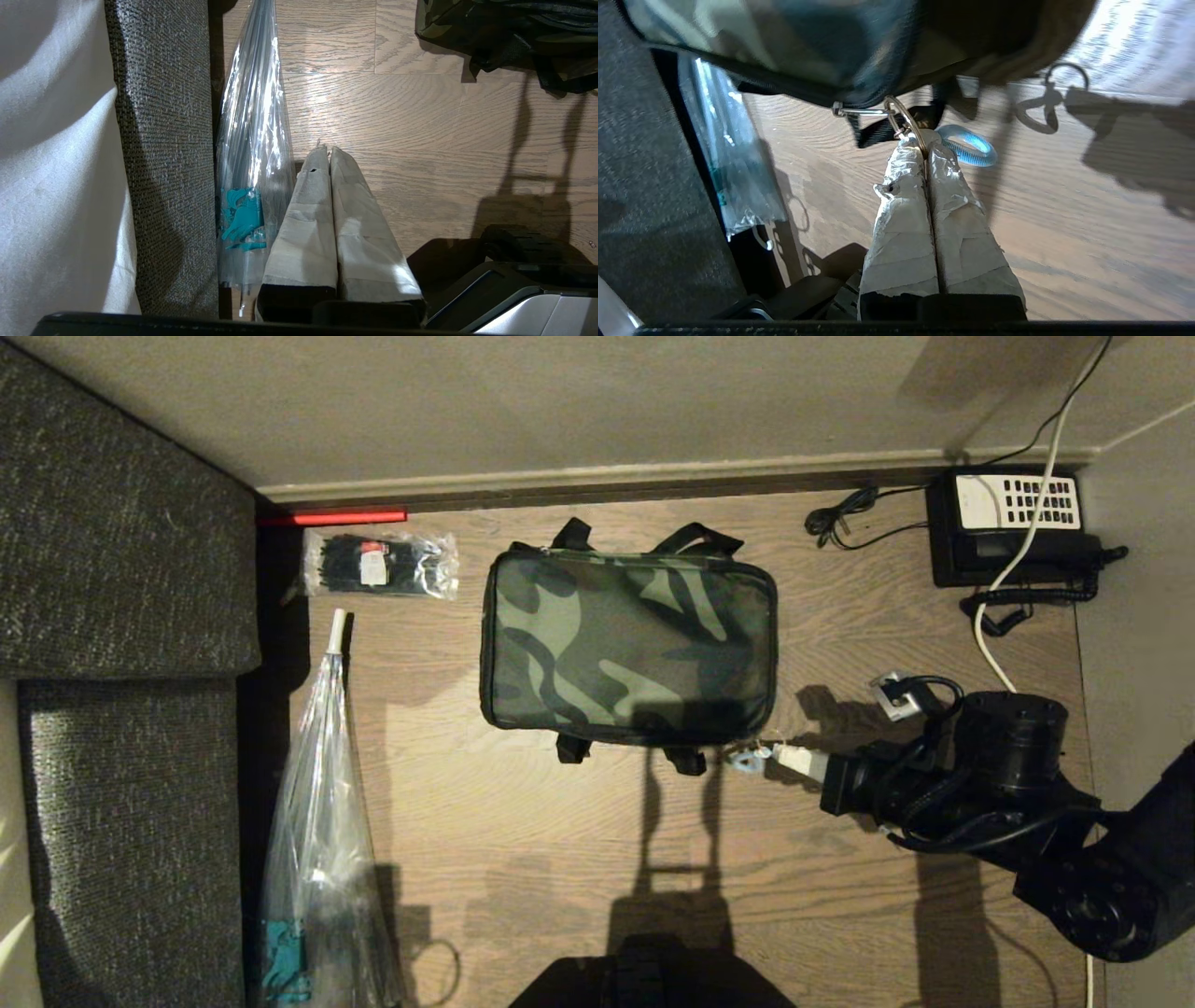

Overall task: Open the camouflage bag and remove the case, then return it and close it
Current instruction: Open the top of the storage box

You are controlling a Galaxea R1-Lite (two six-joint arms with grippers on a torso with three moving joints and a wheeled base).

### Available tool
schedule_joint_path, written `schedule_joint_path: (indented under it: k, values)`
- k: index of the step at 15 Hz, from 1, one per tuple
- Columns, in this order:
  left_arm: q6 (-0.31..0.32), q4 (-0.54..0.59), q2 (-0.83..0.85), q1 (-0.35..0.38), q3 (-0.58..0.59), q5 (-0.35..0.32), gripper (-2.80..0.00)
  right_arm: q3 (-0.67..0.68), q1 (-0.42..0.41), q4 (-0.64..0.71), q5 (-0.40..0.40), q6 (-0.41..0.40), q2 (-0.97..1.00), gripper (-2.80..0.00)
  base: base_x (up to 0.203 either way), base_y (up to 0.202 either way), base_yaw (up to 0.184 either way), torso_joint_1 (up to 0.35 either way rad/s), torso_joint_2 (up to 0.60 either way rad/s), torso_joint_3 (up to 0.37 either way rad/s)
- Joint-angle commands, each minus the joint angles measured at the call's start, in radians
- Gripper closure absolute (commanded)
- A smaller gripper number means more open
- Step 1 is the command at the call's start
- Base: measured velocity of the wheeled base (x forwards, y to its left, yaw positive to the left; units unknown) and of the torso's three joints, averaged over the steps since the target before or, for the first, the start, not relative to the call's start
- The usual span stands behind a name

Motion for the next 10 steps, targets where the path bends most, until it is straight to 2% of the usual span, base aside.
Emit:
schedule_joint_path:
  k: [1,6,10]
  values:
    - [0.001,0.0,-0.002,0.001,0.0,0.0,0.0,0.002,-0.018,0.001,0.01,0.0,-0.027,0.0,0.0,0.0,0.0,0.0,0.0,0.0]
    - [0.001,0.0,-0.002,0.001,0.0,0.0,0.0,-0.012,-0.082,0.001,0.09,0.001,-0.043,0.0,0.0,0.0,0.0,0.0,0.0,0.0]
    - [0.0,0.0,-0.002,0.001,0.0,0.0,0.0,-0.015,-0.152,0.012,0.187,-0.001,-0.05,0.0,0.0,0.0,0.0,0.0,0.0,0.0]
